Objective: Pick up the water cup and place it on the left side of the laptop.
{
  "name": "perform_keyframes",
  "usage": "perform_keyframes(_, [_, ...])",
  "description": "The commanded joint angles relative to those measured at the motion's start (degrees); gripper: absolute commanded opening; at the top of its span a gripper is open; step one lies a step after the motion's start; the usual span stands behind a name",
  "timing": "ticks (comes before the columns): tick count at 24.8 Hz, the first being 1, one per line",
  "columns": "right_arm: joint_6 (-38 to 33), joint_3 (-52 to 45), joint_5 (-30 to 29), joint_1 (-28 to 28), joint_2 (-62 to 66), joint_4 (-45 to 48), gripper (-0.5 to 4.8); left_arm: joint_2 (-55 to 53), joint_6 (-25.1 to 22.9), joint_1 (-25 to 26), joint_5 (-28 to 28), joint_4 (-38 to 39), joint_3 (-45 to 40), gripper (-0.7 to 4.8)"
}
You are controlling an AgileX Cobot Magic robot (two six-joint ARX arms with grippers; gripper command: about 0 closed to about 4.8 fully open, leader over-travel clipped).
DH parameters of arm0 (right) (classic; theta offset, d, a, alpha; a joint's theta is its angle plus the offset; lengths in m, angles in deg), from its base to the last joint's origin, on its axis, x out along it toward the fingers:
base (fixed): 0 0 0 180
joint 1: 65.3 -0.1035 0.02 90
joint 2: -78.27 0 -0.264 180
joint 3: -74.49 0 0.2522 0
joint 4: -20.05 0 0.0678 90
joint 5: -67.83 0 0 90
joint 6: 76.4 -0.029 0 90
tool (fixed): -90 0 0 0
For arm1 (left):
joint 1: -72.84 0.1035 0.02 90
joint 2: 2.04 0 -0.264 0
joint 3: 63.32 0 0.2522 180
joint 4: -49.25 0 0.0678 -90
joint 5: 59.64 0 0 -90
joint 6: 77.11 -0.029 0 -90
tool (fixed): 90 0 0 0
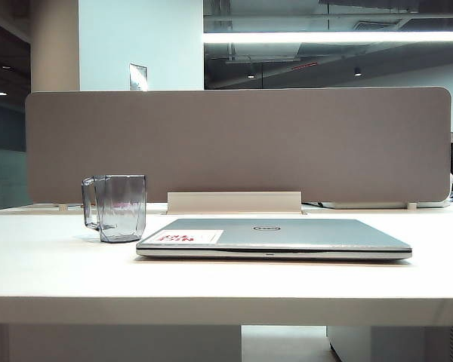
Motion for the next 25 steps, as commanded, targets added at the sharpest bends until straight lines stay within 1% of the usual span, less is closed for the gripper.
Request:
perform_keyframes(1, [1.4, -0.3, 0.4, 0.0, -0.1, 0.6, -0.06, -0.1, 0.1, -0.1, 0.3, -0.3, 0.2, -0.06])
perform_keyframes(2, [3.1, -0.3, 0.4, 1.1, -0.1, 1.7, -0.06, -0.1, 0.1, -0.1, 0.3, -0.3, 0.2, -0.05])
perform_keyframes(6, [0.2, -0.3, 0.3, 4.1, -0.1, 3.2, -0.06, -0.1, 0.1, -0.1, 0.3, -0.3, 0.2, -0.05])
perform_keyframes(10, [-1.2, -0.3, 0.0, 4.1, -0.1, 2.6, -0.06, -0.1, 0.1, -0.1, 0.3, -0.3, 0.2, -0.06])
perform_keyframes(25, [-1.1, -0.3, 0.0, 4.1, -0.1, 2.6, -0.06, -0.1, 0.1, -0.1, 0.2, -0.3, 0.2, -0.05])
